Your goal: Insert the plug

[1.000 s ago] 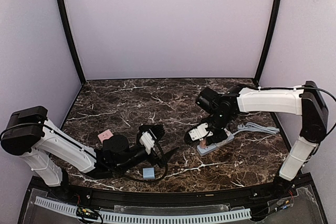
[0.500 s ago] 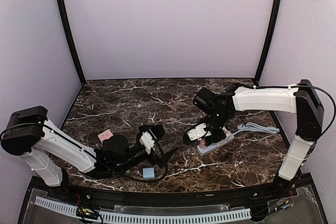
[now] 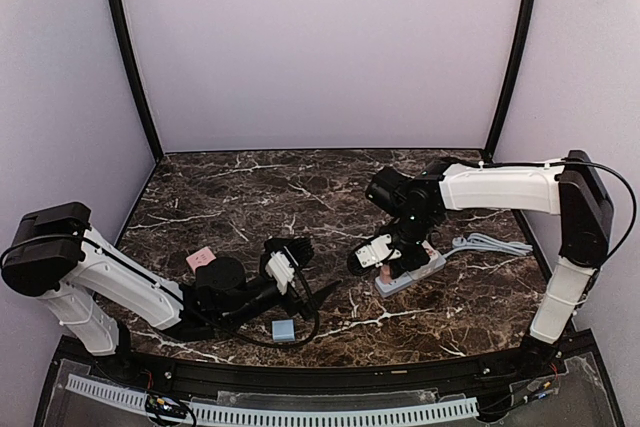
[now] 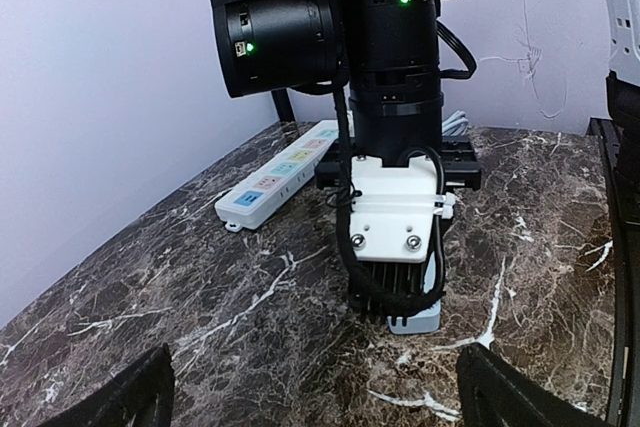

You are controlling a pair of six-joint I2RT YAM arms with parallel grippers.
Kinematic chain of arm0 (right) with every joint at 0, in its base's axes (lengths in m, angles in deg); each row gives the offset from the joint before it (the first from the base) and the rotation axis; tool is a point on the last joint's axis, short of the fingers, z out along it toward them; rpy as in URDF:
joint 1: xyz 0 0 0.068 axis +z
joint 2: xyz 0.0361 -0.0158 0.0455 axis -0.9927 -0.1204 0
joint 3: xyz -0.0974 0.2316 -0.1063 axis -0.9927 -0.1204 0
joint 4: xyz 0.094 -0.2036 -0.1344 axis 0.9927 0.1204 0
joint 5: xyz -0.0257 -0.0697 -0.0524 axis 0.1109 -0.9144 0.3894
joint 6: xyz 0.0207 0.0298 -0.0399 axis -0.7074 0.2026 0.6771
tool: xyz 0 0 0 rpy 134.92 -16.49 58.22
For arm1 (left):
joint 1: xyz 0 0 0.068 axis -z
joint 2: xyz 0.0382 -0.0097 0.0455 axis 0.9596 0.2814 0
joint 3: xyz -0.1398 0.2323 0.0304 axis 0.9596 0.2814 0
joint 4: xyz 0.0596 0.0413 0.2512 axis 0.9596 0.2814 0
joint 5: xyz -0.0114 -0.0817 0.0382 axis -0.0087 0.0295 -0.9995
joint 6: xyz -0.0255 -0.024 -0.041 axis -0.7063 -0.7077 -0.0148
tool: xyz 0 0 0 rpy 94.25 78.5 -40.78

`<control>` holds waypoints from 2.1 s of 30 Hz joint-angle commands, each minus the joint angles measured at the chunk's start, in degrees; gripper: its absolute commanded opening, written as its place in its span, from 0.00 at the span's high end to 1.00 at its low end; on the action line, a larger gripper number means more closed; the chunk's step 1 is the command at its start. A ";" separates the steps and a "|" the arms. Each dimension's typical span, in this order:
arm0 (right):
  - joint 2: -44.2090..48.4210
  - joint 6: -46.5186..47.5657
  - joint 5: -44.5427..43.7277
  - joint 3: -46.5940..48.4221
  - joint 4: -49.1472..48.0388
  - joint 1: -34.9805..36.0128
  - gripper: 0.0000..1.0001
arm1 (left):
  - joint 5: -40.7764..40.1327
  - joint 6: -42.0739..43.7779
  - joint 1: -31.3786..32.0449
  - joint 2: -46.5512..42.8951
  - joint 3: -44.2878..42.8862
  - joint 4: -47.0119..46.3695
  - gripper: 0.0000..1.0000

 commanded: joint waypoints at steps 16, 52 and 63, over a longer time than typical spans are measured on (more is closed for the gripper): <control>7.19 -4.01 -0.46 -1.50 -4.39 1.03 0.01 | 0.25 0.33 0.35 -0.89 0.84 -1.64 0.01; 37.09 -75.23 -24.87 -23.72 -43.11 -3.57 0.01 | 6.40 -1.32 0.28 13.64 -16.86 18.25 0.01; 46.17 -81.05 -27.23 -31.18 -46.91 -4.31 0.01 | 19.29 -3.12 -5.79 20.96 -29.31 32.75 0.01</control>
